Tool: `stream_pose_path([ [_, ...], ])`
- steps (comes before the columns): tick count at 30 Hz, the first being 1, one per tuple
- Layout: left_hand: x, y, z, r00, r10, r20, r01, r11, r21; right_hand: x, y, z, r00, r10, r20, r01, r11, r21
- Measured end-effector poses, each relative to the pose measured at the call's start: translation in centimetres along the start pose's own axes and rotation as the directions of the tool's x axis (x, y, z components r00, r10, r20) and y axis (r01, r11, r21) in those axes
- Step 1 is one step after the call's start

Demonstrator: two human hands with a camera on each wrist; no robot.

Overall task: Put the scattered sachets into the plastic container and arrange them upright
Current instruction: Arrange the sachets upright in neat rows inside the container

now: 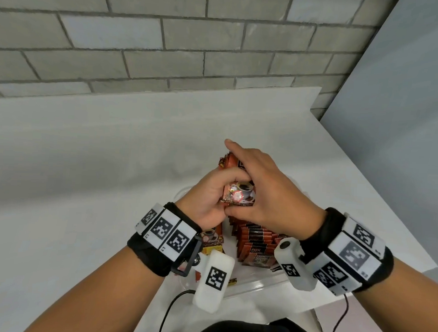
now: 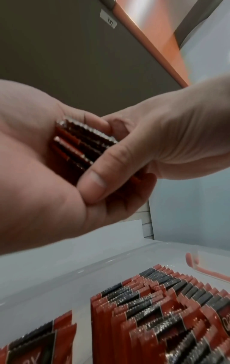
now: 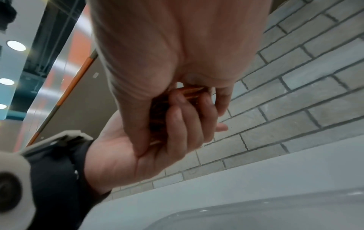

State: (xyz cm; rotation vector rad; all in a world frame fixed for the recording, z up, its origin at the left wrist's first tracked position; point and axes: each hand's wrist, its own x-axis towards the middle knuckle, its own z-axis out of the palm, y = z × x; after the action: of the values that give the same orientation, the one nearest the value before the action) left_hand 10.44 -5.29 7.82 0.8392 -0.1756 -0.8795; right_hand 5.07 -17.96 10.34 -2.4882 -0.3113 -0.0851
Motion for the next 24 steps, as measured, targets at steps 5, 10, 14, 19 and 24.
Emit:
stream_pose_path([
  [5, 0.0, 0.2, -0.1, 0.999, -0.044, -0.027, 0.042, 0.996, -0.082, -0.1, 0.1, -0.4, 0.998, 0.056, 0.011, -0.056, 0.992, 0.112],
  [10, 0.3, 0.1, -0.2, 0.998, -0.042, -0.047, 0.042, 0.999, -0.016, -0.1, 0.5, -0.3, 0.998, 0.062, -0.009, -0.061, 0.994, 0.085],
  [14, 0.5, -0.2, -1.0, 0.998, -0.061, 0.024, 0.061, 0.998, 0.009, 0.0, 1.0, 0.2, 0.997, 0.068, -0.028, -0.066, 0.996, 0.063],
  [19, 0.9, -0.7, -1.8, 0.997, -0.081, 0.015, 0.081, 0.997, -0.001, 0.1, 1.2, 0.5, 0.994, 0.103, 0.027, -0.104, 0.994, 0.032],
  [24, 0.6, -0.8, -2.4, 0.998, -0.048, 0.049, 0.049, 0.999, -0.019, -0.5, 1.7, -0.9, 0.971, 0.213, -0.109, -0.191, 0.964, 0.186],
])
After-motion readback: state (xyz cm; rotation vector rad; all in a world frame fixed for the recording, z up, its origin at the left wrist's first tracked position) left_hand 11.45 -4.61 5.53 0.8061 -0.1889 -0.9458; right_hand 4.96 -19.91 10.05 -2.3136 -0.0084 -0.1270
